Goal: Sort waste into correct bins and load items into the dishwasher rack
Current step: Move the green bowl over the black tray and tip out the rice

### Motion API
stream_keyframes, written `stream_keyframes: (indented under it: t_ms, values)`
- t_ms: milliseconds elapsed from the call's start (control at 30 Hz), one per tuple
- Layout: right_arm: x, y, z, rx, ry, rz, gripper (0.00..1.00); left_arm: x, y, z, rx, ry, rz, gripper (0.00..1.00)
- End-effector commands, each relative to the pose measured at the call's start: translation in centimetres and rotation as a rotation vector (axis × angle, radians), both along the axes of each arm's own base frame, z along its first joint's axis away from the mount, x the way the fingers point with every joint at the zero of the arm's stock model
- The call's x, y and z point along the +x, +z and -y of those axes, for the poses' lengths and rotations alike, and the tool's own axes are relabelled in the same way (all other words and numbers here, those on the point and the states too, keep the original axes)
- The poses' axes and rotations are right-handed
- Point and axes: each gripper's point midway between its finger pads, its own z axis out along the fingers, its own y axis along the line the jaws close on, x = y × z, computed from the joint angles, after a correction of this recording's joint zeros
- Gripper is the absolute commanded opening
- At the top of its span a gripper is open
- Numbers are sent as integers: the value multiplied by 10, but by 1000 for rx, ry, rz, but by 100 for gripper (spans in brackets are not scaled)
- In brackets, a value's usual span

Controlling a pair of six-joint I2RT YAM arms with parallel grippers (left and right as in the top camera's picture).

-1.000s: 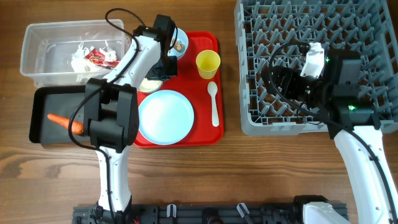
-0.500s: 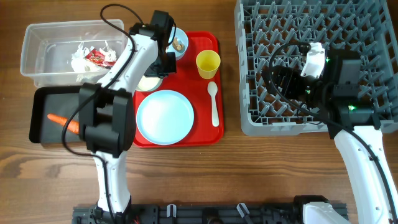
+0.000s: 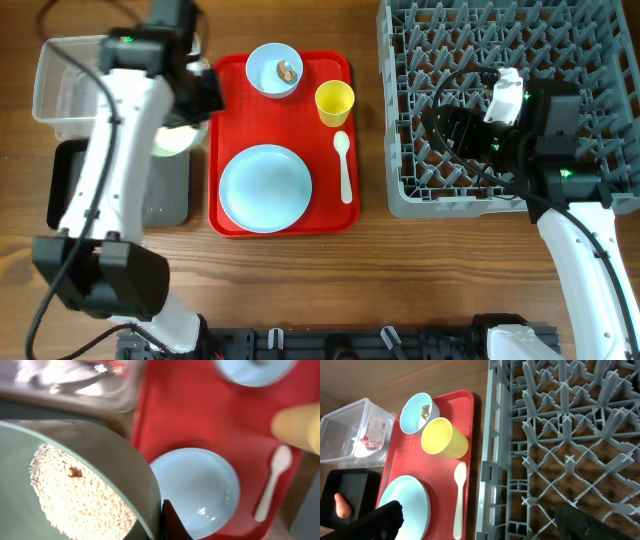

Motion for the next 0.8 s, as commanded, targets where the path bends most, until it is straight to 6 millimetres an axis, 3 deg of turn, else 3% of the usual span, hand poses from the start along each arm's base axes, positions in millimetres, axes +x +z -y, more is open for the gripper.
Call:
stream_keyframes:
  t_ms: [0, 100, 167, 233, 400, 567, 767]
  values:
    - [4, 3, 3, -9, -14, 8, 100, -9, 1, -48, 0, 142, -22, 4]
    - [4, 2, 3, -9, -13, 6, 100, -10, -5, -83, -13, 175, -17, 4]
    - [4, 3, 3, -10, -13, 9, 100, -7, -15, -90, -112, 161, 0, 4]
    - [5, 3, 3, -9, -13, 10, 100, -8, -31, -93, -298, 140, 29, 4]
    - [5, 3, 3, -9, -14, 9, 100, -23, -54, -91, -573, 90, 84, 4]
    - [5, 3, 3, -9, -14, 9, 100, -33, -59, -87, -743, 43, 168, 4]
    - [4, 3, 3, -8, -14, 9, 100, -21, -59, -87, -808, 16, 284, 4]
